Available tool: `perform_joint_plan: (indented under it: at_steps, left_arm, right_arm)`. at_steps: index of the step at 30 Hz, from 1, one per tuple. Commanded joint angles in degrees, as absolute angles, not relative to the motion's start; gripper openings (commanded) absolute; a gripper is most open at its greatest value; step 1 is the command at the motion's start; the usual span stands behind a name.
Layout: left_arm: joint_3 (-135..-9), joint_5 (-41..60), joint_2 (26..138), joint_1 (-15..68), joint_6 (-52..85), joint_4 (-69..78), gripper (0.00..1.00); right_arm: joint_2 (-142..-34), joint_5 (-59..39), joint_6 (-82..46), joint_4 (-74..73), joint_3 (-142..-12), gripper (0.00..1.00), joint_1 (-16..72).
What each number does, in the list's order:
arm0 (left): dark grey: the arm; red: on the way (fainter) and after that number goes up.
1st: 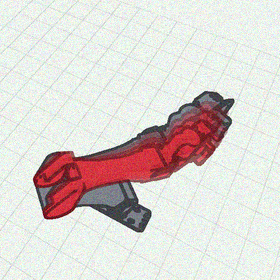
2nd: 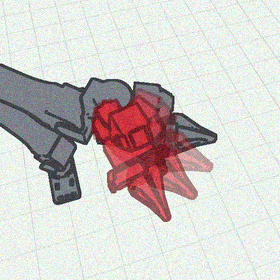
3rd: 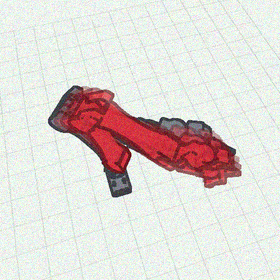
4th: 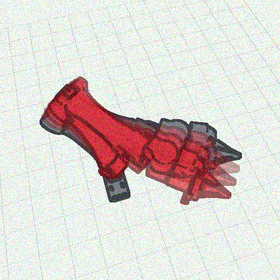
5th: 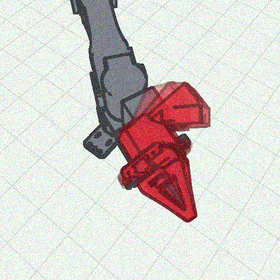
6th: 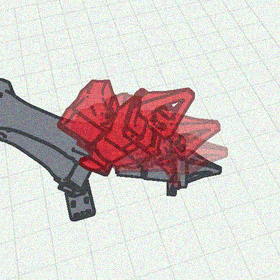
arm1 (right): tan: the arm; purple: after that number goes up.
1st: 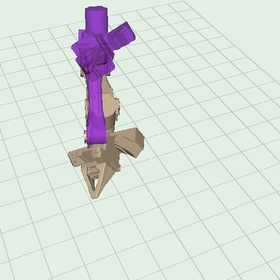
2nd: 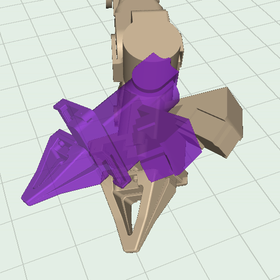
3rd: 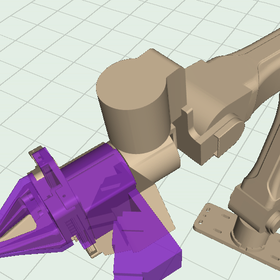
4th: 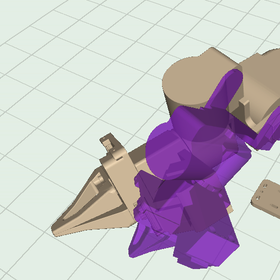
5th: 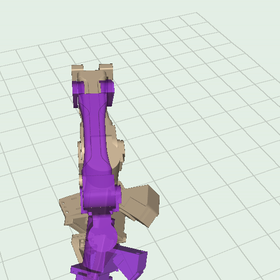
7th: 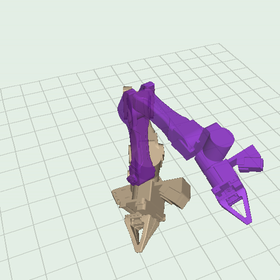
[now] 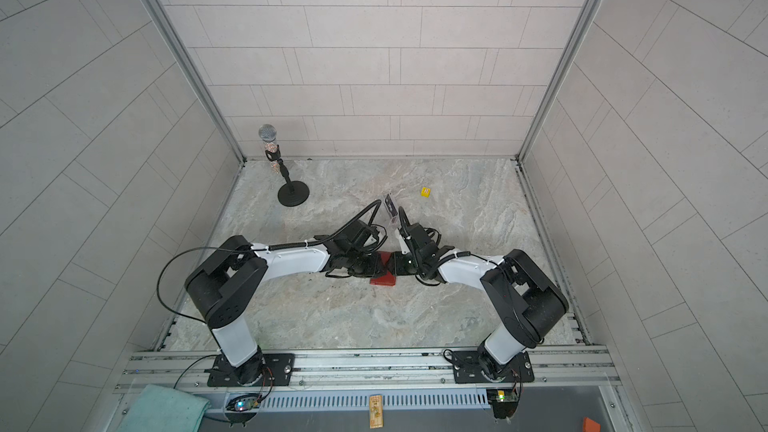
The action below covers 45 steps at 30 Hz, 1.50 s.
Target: Put the credit cards into the card holder
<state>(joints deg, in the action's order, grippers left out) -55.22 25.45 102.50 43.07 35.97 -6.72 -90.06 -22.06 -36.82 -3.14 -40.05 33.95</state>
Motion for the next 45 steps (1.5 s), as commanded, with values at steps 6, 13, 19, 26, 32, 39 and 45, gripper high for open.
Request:
perform_joint_plan:
  at_steps: [6, 13, 19, 26, 32, 39, 45]
  left_arm:
    - [-54.05, 21.8, 102.4, 43.19, 34.8, -11.16, 0.22]
    - [-54.01, 21.28, 102.38, 43.25, 34.96, -11.27, 0.22]
    - [-53.77, 21.27, 102.29, 43.25, 35.23, -10.81, 0.22]
    - [-53.44, 21.35, 102.15, 43.28, 35.43, -10.42, 0.22]
    - [-53.28, 21.29, 101.97, 43.27, 35.78, -9.93, 0.21]
    - [-52.58, 21.33, 101.54, 43.25, 36.47, -9.01, 0.21]
    - [-52.07, 21.54, 101.58, 43.27, 37.15, -7.96, 0.21]
  right_arm:
    - [-89.03, -25.44, -38.23, -3.36, -38.14, 0.42, 34.28]
    - [-84.09, -24.77, -36.99, -0.97, -38.14, 0.44, 34.19]
    - [-79.41, -20.36, -35.94, 0.88, -36.87, 0.45, 34.02]
    - [-77.28, -12.97, -38.47, 1.58, -33.75, 0.41, 32.74]
    - [-82.64, -18.47, -39.08, 2.09, -35.25, 0.33, 29.87]
    - [-87.28, -20.74, -40.14, 0.32, -38.05, 0.29, 28.87]
    - [-89.28, -21.62, -40.69, -0.73, -38.41, 0.3, 28.67]
